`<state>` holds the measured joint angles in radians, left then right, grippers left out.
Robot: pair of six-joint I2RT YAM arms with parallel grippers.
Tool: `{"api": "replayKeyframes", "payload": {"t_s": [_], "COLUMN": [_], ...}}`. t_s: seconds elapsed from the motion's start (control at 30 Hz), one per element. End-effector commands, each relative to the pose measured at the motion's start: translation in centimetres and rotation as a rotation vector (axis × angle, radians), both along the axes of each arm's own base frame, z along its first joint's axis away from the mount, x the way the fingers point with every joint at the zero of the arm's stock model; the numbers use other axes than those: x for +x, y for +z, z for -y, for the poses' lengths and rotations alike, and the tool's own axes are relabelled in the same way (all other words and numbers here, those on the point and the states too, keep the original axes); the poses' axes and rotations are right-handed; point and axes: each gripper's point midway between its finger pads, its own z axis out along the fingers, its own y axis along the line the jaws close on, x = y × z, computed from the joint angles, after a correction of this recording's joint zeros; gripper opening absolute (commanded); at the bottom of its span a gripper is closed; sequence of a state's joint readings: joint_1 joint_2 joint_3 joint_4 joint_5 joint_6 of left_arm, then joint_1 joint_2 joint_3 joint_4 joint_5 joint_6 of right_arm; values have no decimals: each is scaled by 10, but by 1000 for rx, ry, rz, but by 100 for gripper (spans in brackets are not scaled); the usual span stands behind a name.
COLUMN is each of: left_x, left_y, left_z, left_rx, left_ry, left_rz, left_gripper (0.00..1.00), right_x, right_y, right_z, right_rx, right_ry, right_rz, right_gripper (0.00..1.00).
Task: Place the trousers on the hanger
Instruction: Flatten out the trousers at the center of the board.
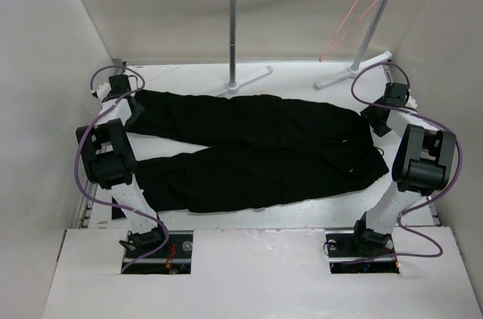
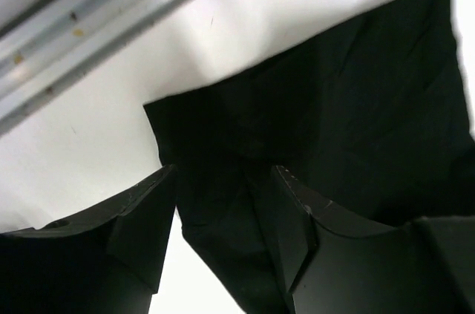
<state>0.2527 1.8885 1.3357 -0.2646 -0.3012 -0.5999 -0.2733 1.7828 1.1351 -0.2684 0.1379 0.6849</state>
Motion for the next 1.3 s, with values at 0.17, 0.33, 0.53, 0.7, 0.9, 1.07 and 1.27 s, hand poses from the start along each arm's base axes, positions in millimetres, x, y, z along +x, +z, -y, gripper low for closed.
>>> {"api": "replayKeyframes", "payload": {"t_s": [0.17, 0.33, 0.53, 0.7, 0.9, 1.07, 1.27], "left_x": [7, 15, 27, 25, -8, -30, -40], "left_y": [-4, -11, -22, -27, -14, -14, -21], "left_z": [-15, -21, -15, -17, -30, -34, -29], "left_rx": [-30, -60, -101, -100, -51, -50, -98], "left_ry": [11, 27, 4, 32, 134, 167, 199], "left_rz": [57, 69, 59, 50, 49, 46, 56], "left_gripper": [55, 55, 52, 21, 8, 7, 6], "right_x": [30, 35, 35, 34, 41, 46, 45], "right_y": [16, 16, 16, 15, 17, 16, 15], "right_z": [7, 6, 9, 9, 1, -7, -11], "right_rx": [-22, -14, -30, -33, 0, 30, 67], "right_ry": [5, 16, 9, 14, 58, 76, 62], "right_rz": [77, 74, 63, 65, 73, 59, 56], "right_gripper": [68, 65, 61, 60, 63, 48, 15]}}
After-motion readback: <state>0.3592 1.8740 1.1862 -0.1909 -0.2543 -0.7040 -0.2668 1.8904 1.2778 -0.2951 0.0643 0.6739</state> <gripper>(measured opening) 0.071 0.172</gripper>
